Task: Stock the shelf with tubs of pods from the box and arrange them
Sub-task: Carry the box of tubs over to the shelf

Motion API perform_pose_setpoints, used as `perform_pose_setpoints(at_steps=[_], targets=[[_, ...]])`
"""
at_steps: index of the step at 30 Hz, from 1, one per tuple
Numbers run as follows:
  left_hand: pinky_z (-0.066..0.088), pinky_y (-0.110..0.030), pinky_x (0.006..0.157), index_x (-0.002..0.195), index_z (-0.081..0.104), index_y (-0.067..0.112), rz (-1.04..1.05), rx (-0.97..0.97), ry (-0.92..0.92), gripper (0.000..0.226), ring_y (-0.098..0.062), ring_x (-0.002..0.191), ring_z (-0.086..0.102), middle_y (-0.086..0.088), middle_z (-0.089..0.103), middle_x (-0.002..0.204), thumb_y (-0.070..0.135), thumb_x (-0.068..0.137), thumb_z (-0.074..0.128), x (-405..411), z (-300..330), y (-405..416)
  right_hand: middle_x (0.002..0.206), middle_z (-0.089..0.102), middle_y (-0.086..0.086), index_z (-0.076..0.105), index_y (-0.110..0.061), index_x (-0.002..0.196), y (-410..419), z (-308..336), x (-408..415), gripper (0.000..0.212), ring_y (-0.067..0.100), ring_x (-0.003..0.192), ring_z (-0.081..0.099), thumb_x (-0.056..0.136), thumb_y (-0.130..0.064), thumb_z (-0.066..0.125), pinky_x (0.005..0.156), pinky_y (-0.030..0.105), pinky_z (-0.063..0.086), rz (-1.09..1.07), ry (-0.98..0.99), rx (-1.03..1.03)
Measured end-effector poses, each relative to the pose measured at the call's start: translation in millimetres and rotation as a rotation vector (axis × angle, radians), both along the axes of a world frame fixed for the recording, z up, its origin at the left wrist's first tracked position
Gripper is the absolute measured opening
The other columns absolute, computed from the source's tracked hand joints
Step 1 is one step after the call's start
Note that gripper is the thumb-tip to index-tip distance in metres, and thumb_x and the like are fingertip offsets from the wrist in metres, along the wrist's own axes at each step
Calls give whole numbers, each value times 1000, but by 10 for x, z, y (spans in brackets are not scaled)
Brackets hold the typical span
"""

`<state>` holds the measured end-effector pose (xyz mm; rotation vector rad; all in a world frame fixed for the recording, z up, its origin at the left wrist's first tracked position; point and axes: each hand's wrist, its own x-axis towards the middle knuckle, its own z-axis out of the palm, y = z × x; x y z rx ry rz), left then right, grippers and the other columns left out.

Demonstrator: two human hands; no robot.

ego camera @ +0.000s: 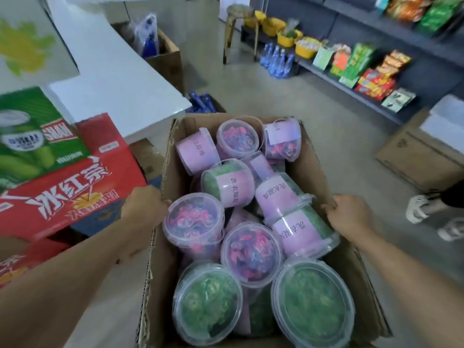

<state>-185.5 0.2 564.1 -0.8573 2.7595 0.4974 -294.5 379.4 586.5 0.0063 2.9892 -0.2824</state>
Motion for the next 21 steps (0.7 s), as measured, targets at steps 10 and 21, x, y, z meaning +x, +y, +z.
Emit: perform_pose_setpoints(at_steps=[10,21], targets=[[50,-38,78,89,66,-1,-168,-69,19,38,-39,98,61,-21,65,101,35,90,53,-1361,721,634,86,65,16,44,-14,58,754,603,-851,38,34,86,61,86,-31,62,63,28,36,-143,64,13],[47,-34,68,99,67,5,-191,-32,-43,42,-33,97,61,-14,64,104,40,93,43,-3229,977,1570,73,54,6,56,-13,67,1742,745,-2564,28,28,72,50,87,-31,61,60,27,34,-129,55,12]])
